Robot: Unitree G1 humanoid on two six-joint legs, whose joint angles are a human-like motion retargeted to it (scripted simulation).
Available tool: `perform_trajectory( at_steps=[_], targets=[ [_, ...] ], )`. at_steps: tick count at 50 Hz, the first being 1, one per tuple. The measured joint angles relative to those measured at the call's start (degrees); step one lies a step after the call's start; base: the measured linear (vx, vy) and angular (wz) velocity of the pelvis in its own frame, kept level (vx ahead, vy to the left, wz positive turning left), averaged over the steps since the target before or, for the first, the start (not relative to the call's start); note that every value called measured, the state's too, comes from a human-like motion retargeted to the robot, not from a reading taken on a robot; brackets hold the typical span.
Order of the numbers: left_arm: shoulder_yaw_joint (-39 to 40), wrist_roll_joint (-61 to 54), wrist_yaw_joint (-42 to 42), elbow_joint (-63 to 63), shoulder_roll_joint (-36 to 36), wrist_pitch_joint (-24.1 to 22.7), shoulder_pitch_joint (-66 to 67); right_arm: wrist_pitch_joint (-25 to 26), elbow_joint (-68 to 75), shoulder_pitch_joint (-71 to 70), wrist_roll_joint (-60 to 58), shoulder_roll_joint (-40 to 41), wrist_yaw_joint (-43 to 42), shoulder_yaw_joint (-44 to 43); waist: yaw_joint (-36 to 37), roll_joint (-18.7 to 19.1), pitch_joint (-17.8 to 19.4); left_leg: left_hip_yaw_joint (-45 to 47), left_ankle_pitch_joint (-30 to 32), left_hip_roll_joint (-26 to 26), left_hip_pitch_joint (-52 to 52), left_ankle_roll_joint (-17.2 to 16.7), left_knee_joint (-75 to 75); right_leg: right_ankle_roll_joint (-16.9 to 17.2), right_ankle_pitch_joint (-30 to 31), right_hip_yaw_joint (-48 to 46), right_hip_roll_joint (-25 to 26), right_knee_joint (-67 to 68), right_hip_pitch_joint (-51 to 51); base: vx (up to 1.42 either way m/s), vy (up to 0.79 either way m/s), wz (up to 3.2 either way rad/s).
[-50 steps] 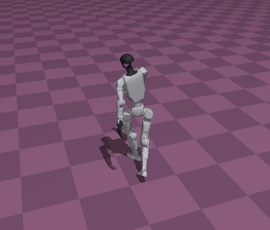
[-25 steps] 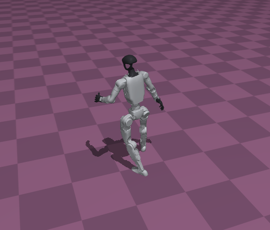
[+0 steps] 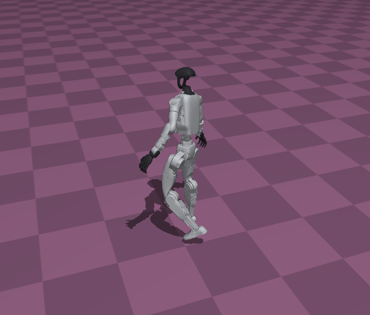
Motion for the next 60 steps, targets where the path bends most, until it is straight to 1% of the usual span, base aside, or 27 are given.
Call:
perform_trajectory(
  at_steps=[3,7,8,10,11,15,17,18,20,22,25,27,30,32,35,37,38,40,42,43,45,48,50,53,55,57,60],
  targets=[
    [1.9,0.1,0.86,9.3,-0.74,1.79,3.46,-2.3,-4.72,-6.78,1.92,0.93,-2.9,2.63,2.92,-1.5,0.19,9.64,-2.34,5.58,-0.53,3.37,-6.92,1.64,-2.11,2.46,0.53,2.22,0.95,0.36,-0.21,-0.79],
    [2.57,6.96,-0.27,16.51,-1.54,3.87,7.81,-4.6,-12.37,-14.85,4.16,2.72,-3.54,7.52,5.5,-2.28,0.14,24.22,0.56,12.11,-1.57,5.43,-18.32,2.25,-4.08,4.44,2.75,2.65,3.3,0.34,-0.17,-0.51],
    [2.78,8.32,-0.48,17.15,-1.82,3.89,8.92,-4.99,-14.07,-16.56,3.98,3.25,-3.66,8.66,6.07,-2.4,0.16,27.41,1.46,13.21,-2.16,5.19,-20.89,2.58,-4.57,4.63,3.37,2.85,3.9,0.34,-0.14,-0.35],
    [3.2,8.03,-1.18,17.37,-2.35,3.17,10.9,-5.68,-17.08,-19.58,3.49,4.41,-3.77,10.37,8.12,-3.03,0.2,33.11,3.68,14.55,-3.47,4.25,-26.11,5.07,-6.14,5.49,3.83,7.69,2.45,0.33,-0.11,-0.45],
    [3.53,6.56,-1.56,16.95,-2.83,2.52,11.76,-5.91,-18.13,-20.95,3.39,5.02,-3.96,11.04,9.28,-3.3,0.22,35.27,5.5,14.79,-4.38,2.96,-28.55,5.61,-6.58,6.07,4.28,8.52,2.44,0.32,-0.1,-0.52],
    [5.23,-0.39,-3.95,14.52,-5.54,-0.13,15.02,-6.13,-19.83,-25.91,3.79,7.96,-3.89,12.92,14.41,-3.75,0.69,42.43,12.14,14.8,-6.55,-3.04,-38.11,6.13,-7.2,8.87,6.77,8.65,4.61,0.33,-0.07,-0.64],
    [5.46,-2.21,-5.45,13.56,-7.08,-0.78,16.29,-5.75,-18.95,-27.81,4.07,9.47,-2.56,13.49,17.22,-3.84,0.94,44.87,12.87,13.69,-6.67,-4.56,-42.55,5.63,-7.3,10.1,7.81,7.58,6.68,0.35,-0.02,-0.67],
    [4.97,-2.41,-5.93,13.19,-7.72,-0.96,16.86,-5.53,-18.26,-28.44,4.14,10.09,-1.49,13.66,18.73,-3.79,0.99,45.49,12.8,12.88,-6.67,-5.08,-44.52,4.46,-6.99,10.49,8.45,4.91,8.95,0.35,0.02,-0.65],
    [4.16,-5.58,-5.68,12.32,-9.14,0.38,16.68,-4.06,-16.74,-30.1,3.75,10.48,1.14,14.8,22.18,-3.7,1.33,45.77,14.06,8.57,-5.55,-3.35,-53.32,3.73,-7.03,11.66,9.05,3.19,10.8,0.35,0.05,-0.66],
    [2.65,-4.91,-6.95,11.94,-9.98,0.73,16.86,-3.64,-14.88,-30.84,4.03,10.73,4.62,15.29,25.12,-3.34,1.65,44.64,13.68,7.28,-5.03,-3.15,-55.43,2.95,-7.8,12.54,10.01,3.7,12.33,0.36,0.04,-0.46],
    [1.49,-3.81,-9.01,11.46,-10.82,1.77,17.22,-1.8,-11.97,-30.94,2.4,10.66,9.84,16.53,28.53,-3.26,1.06,46.21,11.13,5.66,-3.98,-1.25,-55.59,2.01,-8.98,13.14,11.12,5.23,13.5,0.41,0.08,-0.11],
    [2.04,0.43,-11.6,11.69,-11.03,1.09,18.5,-1.28,-10.24,-30.04,-0.41,11.13,12.84,17.03,28.77,-4.1,0.0,50.16,6.75,7.42,-3.84,1.18,-47.44,0.68,-9.59,12.34,11.73,6.49,14.09,0.45,0.07,0.32],
    [3.52,0.47,-11.72,12.16,-10.81,1.4,18.99,-0.44,-9.15,-28.03,-6.39,11.56,15.79,18.69,29.67,-6.18,-1.26,53.7,4.29,6.49,-0.91,3.56,-44.02,-0.62,-10.42,11.67,12.38,8.91,14.12,0.48,0.09,0.22],
    [5.99,1.28,-11.35,13.34,-11.52,1.33,19.56,-0.47,-9.35,-25.86,-11.33,12.07,16.24,20.36,28.87,-7.04,-2.43,51.69,3.47,5.99,0.28,3.26,-44.69,-1.12,-9.63,11.55,13.22,10.45,14.55,0.52,0.13,0.19],
    [6.55,2.8,-9.48,15.47,-10.63,1.09,18.77,-1.26,-10.4,-19.96,-15.94,12.6,16.33,18.84,28.31,-8.6,-3.69,47.79,4.1,5.11,2.46,2.32,-47.8,-0.31,-6.06,10.57,14.33,13.8,15.54,0.55,0.17,0.54],
    [7.77,1.93,-8.28,15.65,-11.23,2.28,18.15,-1.31,-10.91,-15.87,-15.95,12.09,15.92,19.27,26.39,-8.5,-5.04,45.16,4.96,3.85,4.46,2.75,-51.68,1.51,-1.49,10.88,14.65,20.15,13.32,0.55,0.23,0.9],
    [7.21,4.12,-8.66,15.73,-10.44,1.89,18.13,-1.62,-10.81,-12.98,-15.17,12.35,16.06,17.46,25.51,-8.86,-5.98,43.67,3.12,5.27,4.24,3.24,-48.78,2.82,1.59,10.95,14.96,23.75,12.16,0.56,0.21,1.23],
    [7.27,4.29,-8.25,14.67,-9.6,1.32,17.17,-1.63,-9.61,-9.24,-14.01,12.29,16.42,15.32,23.98,-8.73,-5.86,40.86,1.03,6.44,5.6,4.09,-46.58,6.1,6.48,12.53,15.25,33.1,9.09,0.51,0.19,1.21],
    [7.07,2.44,-7.45,13.12,-8.44,1.12,15.23,-1.21,-6.57,-6.51,-13.41,12.2,16.43,13.14,23.35,-9.59,-6.63,38.23,-1.0,6.38,5.38,6.09,-44.54,8.04,7.8,12.54,13.3,42.18,4.13,0.47,0.19,1.06],
    [6.97,0.96,-6.73,12.06,-7.76,0.94,14.43,-0.91,-4.61,-5.17,-13.72,12.33,16.0,11.95,23.25,-10.11,-7.19,37.02,-2.05,6.24,5.19,6.94,-43.43,7.81,7.26,11.03,11.14,45.43,2.06,0.45,0.19,1.05],
    [7.37,-2.61,-4.66,9.39,-7.02,0.4,13.09,0.01,-0.89,-2.7,-14.79,12.43,14.73,10.22,22.89,-10.36,-7.89,34.49,-3.89,6.13,5.45,7.75,-41.49,5.26,5.26,5.76,5.56,48.14,-0.08,0.44,0.2,1.15],
    [8.48,-8.76,-1.32,3.46,-7.26,-0.59,11.15,1.73,2.67,0.13,-15.14,12.02,13.77,8.26,20.98,-9.72,-7.54,28.94,-6.06,5.63,5.98,7.23,-38.73,2.42,2.68,-1.47,-0.05,41.73,0.52,0.42,0.2,1.58],
    [8.16,-11.7,-0.77,-1.48,-6.93,-1.76,10.82,2.16,3.07,2.96,-13.32,12.01,14.45,5.79,19.58,-9.92,-7.86,24.47,-7.33,4.67,5.78,6.17,-36.98,3.04,1.68,-4.22,-1.22,32.82,1.61,0.41,0.16,1.92],
    [7.02,-13.34,-2.99,-8.04,-6.13,-3.38,10.57,2.03,2.11,6.93,-7.29,12.51,15.54,1.77,17.61,-11.48,-8.12,18.0,-9.0,1.3,5.98,4.86,-35.68,5.83,1.72,-4.19,-1.84,18.14,2.14,0.4,0.12,1.98],
    [6.21,-12.46,-4.86,-10.9,-5.4,-4.0,10.17,1.95,1.82,8.86,-2.37,13.42,15.3,-0.44,16.28,-13.13,-8.02,13.64,-9.9,-1.74,6.72,4.28,-35.56,7.94,1.81,0.98,-1.96,10.12,1.1,0.39,0.1,2.02],
    [5.28,-9.59,-5.75,-12.08,-4.67,-4.29,9.39,1.81,2.06,10.0,1.62,14.75,14.28,-1.75,15.14,-14.65,-7.7,9.16,-10.28,-4.55,8.01,3.58,-35.81,9.32,3.33,10.16,-1.69,4.66,-0.63,0.38,0.1,2.0],
    [3.92,-3.67,-5.11,-11.66,-4.52,-3.75,7.02,1.72,2.17,10.05,4.69,16.33,12.79,-1.63,14.17,-15.3,-6.28,2.82,-10.05,-7.27,10.75,2.49,-36.71,9.5,8.22,19.04,-1.15,1.39,-2.82,0.36,0.12,1.78]
  ],
)
